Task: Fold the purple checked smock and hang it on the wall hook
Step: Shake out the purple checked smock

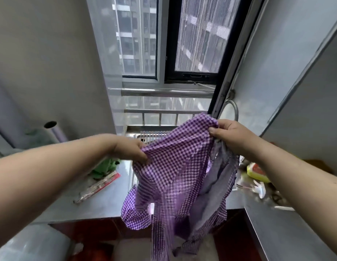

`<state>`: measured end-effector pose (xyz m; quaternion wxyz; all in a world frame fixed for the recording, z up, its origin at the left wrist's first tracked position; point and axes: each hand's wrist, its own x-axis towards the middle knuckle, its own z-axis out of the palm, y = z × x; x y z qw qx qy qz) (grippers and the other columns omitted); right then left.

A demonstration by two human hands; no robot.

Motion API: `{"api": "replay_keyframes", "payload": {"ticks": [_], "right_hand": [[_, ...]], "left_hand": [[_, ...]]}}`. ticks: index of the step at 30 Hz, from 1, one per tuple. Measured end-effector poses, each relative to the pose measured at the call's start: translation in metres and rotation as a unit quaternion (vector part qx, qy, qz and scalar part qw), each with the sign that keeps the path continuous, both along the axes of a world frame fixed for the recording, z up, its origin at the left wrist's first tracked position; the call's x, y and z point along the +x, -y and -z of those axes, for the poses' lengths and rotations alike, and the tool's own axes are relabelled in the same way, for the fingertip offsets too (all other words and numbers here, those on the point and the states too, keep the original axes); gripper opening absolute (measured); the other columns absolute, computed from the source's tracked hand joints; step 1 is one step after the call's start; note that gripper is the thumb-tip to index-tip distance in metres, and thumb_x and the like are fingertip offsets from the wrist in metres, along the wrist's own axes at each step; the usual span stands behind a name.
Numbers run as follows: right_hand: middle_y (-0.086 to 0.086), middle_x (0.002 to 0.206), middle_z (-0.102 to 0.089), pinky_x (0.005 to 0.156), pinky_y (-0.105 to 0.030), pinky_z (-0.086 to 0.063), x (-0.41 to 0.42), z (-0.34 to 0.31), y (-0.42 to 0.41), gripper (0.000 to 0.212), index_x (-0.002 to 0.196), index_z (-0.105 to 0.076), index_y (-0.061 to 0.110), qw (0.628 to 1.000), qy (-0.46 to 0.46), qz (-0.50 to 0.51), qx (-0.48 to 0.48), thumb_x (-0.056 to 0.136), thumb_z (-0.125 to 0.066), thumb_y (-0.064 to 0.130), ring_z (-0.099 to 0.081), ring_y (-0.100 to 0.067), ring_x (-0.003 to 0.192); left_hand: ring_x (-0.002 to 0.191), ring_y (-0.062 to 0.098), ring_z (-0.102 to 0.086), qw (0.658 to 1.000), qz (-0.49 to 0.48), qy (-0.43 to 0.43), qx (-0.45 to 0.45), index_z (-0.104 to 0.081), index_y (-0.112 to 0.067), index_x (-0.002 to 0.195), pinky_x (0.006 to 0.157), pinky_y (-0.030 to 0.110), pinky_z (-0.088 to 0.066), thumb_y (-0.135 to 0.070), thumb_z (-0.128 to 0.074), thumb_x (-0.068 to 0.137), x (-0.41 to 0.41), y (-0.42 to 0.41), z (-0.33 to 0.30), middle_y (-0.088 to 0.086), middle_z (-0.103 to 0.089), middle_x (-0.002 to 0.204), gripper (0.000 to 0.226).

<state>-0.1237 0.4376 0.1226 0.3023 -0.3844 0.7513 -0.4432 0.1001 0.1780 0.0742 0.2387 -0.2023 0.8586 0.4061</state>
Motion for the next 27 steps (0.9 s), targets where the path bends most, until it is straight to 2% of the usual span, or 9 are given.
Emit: {"api": "replay_keyframes", "payload": {"ticks": [4, 7, 11, 14, 18, 21, 23, 25, 27], "right_hand": [[0.005, 0.103, -0.079, 0.103, -0.051, -0.054, 0.001, 0.025, 0.002, 0.050, 0.105, -0.077, 0.025, 0.984, -0.139, 0.020, 0.110, 0.083, -0.059, 0.066, -0.073, -0.021, 0.101], [0.007, 0.105, -0.079, 0.102, -0.042, -0.055, 0.016, 0.035, 0.012, 0.029, 0.109, -0.077, 0.024, 0.983, -0.145, 0.010, 0.114, 0.099, -0.063, 0.047, -0.072, -0.018, 0.103], [0.007, 0.107, -0.080, 0.105, -0.048, -0.056, 0.040, 0.039, 0.030, 0.026, 0.111, -0.077, 0.028, 0.995, -0.042, -0.009, 0.087, 0.099, -0.063, 0.046, -0.075, -0.017, 0.104], [-0.002, 0.114, -0.080, 0.106, -0.056, -0.054, 0.052, 0.036, 0.036, 0.024, 0.116, -0.076, 0.022, 0.997, 0.026, -0.055, 0.042, 0.104, -0.063, 0.039, -0.076, -0.025, 0.110], [-0.026, 0.122, -0.073, 0.110, -0.064, -0.048, 0.061, 0.026, 0.030, 0.023, 0.123, -0.070, 0.006, 0.988, 0.110, -0.101, -0.030, 0.108, -0.059, 0.019, -0.071, -0.034, 0.110], [-0.032, 0.126, -0.067, 0.112, -0.060, -0.048, 0.062, 0.020, 0.022, 0.025, 0.125, -0.067, -0.002, 0.983, 0.100, -0.147, -0.040, 0.107, -0.059, 0.013, -0.068, -0.033, 0.110], [-0.028, 0.128, -0.068, 0.111, -0.051, -0.051, 0.062, 0.016, 0.017, 0.025, 0.127, -0.067, -0.004, 0.983, 0.083, -0.161, -0.030, 0.108, -0.057, 0.010, -0.069, -0.029, 0.114], [-0.017, 0.127, -0.073, 0.109, -0.042, -0.054, 0.060, 0.015, 0.012, 0.027, 0.130, -0.070, 0.005, 0.987, 0.054, -0.151, -0.005, 0.107, -0.061, 0.016, -0.070, -0.026, 0.120], [-0.001, 0.117, -0.079, 0.101, -0.038, -0.057, 0.049, 0.021, 0.007, 0.023, 0.120, -0.076, 0.017, 0.993, -0.009, -0.111, 0.042, 0.103, -0.068, 0.030, -0.074, -0.021, 0.112]], "left_hand": [[0.091, 0.009, -0.072, 0.973, 0.035, 0.025, -0.227, -0.073, -0.031, 0.100, 0.086, 0.034, -0.056, -0.044, -0.064, 0.098, 0.012, 0.035, -0.026, -0.011, -0.076, 0.097, 0.016], [0.099, 0.019, -0.074, 0.943, 0.066, 0.172, -0.277, -0.068, -0.031, 0.120, 0.093, 0.044, -0.061, -0.043, -0.068, 0.093, 0.011, 0.036, -0.037, -0.007, -0.075, 0.108, 0.029], [0.132, 0.025, -0.056, 0.972, 0.063, 0.118, -0.194, -0.043, -0.027, 0.150, 0.115, 0.045, -0.043, -0.052, -0.071, 0.093, -0.008, -0.005, -0.050, -0.001, -0.057, 0.142, 0.068], [0.130, 0.024, -0.060, 0.998, 0.013, -0.020, -0.054, -0.031, -0.030, 0.157, 0.116, 0.048, -0.043, -0.048, -0.081, 0.086, -0.028, -0.033, -0.037, 0.005, -0.060, 0.146, 0.089], [0.133, 0.028, -0.058, 0.998, -0.015, -0.054, 0.014, -0.012, -0.032, 0.163, 0.114, 0.046, -0.046, -0.027, -0.086, 0.085, -0.042, -0.056, -0.012, 0.014, -0.055, 0.150, 0.108], [0.107, 0.014, -0.065, 0.996, 0.038, -0.077, 0.038, -0.042, -0.017, 0.144, 0.087, 0.019, -0.056, -0.005, -0.079, 0.087, -0.046, -0.064, -0.010, -0.003, -0.061, 0.126, 0.069], [0.101, 0.015, -0.068, 0.992, 0.078, -0.089, 0.041, -0.063, -0.013, 0.119, 0.090, 0.025, -0.057, 0.001, -0.073, 0.088, -0.050, -0.063, -0.009, -0.003, -0.068, 0.108, 0.036], [0.103, 0.016, -0.070, 0.991, 0.094, -0.092, -0.012, -0.071, -0.021, 0.104, 0.101, 0.039, -0.056, -0.011, -0.072, 0.089, -0.055, -0.063, -0.011, -0.001, -0.073, 0.106, 0.018], [0.101, 0.017, -0.071, 0.991, 0.085, -0.089, -0.048, -0.073, -0.023, 0.097, 0.098, 0.038, -0.055, -0.018, -0.070, 0.091, -0.058, -0.055, -0.010, -0.002, -0.076, 0.104, 0.008]]}}
